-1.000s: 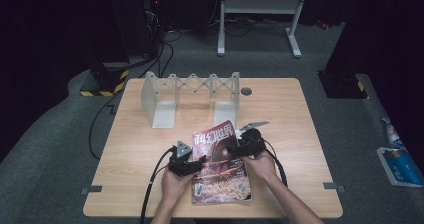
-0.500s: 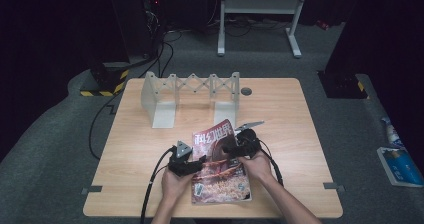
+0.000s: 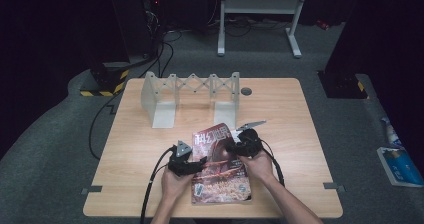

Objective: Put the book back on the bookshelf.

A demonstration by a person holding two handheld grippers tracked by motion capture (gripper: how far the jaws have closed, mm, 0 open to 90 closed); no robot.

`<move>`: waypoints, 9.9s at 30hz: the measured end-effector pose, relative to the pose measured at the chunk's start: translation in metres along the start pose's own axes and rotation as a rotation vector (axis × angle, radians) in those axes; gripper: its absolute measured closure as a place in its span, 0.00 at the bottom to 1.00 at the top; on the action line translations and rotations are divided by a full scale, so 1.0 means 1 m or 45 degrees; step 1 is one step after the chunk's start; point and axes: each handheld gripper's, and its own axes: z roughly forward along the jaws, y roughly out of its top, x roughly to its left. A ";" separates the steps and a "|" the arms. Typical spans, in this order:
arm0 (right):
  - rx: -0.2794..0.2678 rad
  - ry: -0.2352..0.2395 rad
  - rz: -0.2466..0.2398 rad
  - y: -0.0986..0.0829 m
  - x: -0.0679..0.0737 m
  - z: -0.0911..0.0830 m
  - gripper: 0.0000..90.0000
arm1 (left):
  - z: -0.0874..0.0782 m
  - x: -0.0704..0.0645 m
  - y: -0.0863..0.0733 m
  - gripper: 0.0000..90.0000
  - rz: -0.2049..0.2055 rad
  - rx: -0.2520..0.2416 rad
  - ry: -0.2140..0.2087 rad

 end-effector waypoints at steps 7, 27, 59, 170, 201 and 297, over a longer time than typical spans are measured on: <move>-0.024 0.019 -0.039 -0.002 0.003 -0.005 0.92 | 0.000 0.003 0.001 0.26 -0.021 0.003 -0.046; -0.139 0.108 -0.101 -0.012 0.012 -0.027 0.94 | 0.001 0.006 0.000 0.12 -0.053 -0.009 -0.192; -0.120 0.114 -0.106 -0.020 0.004 -0.013 0.94 | -0.006 0.007 -0.002 0.33 -0.054 0.000 -0.144; -0.025 -0.193 -0.078 -0.043 -0.027 -0.006 0.92 | 0.003 0.013 0.012 0.43 -0.154 0.061 -0.289; -0.044 -0.156 -0.086 -0.043 -0.020 0.000 0.93 | 0.012 0.009 0.020 0.34 -0.206 0.108 -0.357; -0.271 -0.459 -0.115 -0.107 -0.061 -0.051 0.50 | -0.099 -0.039 0.159 0.93 0.293 0.191 -0.357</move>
